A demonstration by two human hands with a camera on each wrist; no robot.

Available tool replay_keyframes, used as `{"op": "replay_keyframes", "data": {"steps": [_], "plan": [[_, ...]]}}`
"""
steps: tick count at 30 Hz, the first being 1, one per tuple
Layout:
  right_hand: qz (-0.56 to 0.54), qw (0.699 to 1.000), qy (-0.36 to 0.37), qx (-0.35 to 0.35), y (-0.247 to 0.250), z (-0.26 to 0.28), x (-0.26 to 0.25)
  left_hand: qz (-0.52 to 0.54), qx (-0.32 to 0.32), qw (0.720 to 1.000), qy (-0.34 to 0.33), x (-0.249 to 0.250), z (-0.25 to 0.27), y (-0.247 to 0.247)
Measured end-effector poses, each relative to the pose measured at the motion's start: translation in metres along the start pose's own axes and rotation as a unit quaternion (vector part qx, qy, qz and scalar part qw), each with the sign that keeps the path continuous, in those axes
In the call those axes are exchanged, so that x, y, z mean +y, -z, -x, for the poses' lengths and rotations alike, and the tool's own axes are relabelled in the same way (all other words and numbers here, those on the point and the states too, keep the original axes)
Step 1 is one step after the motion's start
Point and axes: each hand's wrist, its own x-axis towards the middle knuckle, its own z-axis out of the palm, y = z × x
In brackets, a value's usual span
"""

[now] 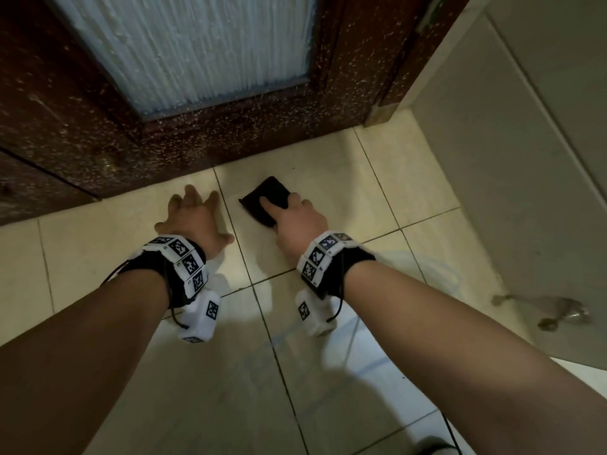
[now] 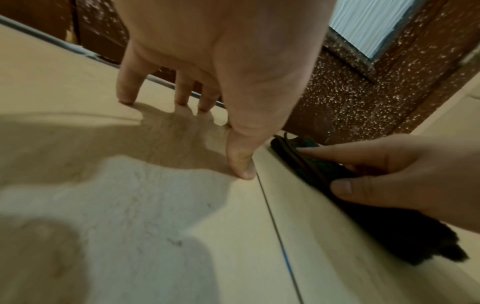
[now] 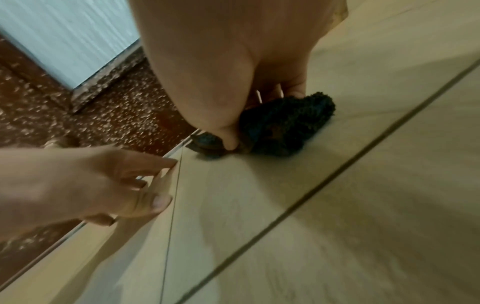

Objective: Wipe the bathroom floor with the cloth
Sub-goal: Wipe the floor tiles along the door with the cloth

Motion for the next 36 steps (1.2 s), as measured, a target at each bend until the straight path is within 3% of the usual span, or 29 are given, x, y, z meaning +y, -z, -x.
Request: {"op": "replay_keyframes", "data": {"steps": [5, 11, 14, 16, 23, 27, 36], "plan": [[-0.038, 0.999, -0.003, 0.032, 0.013, -0.018, 0.048, 0.015, -0.011, 1.0, -0.004, -0.003, 0.001, 0.002], [-0.063, 0.98, -0.177, 0.072, 0.04, -0.029, 0.162, 0.012, -0.001, 1.0, -0.003, -0.004, 0.0, 0.002], [-0.042, 0.961, -0.261, 0.083, 0.045, -0.026, 0.19, 0.01, -0.001, 1.0, -0.001, -0.003, 0.0, 0.002], [-0.046, 0.955, -0.279, 0.09, 0.045, -0.026, 0.194, 0.008, 0.002, 1.0, -0.005, -0.004, 0.0, 0.001], [-0.075, 0.951, -0.292, 0.063, 0.052, -0.03, 0.187, -0.005, 0.016, 1.0, -0.013, -0.006, -0.002, -0.001], [-0.094, 0.95, -0.292, 0.054, 0.05, -0.03, 0.157, -0.017, 0.012, 1.0, -0.012, -0.003, -0.003, 0.0], [-0.045, 0.997, -0.058, 0.035, 0.016, -0.031, -0.002, -0.019, 0.003, 1.0, -0.009, -0.002, -0.005, 0.003]]}}
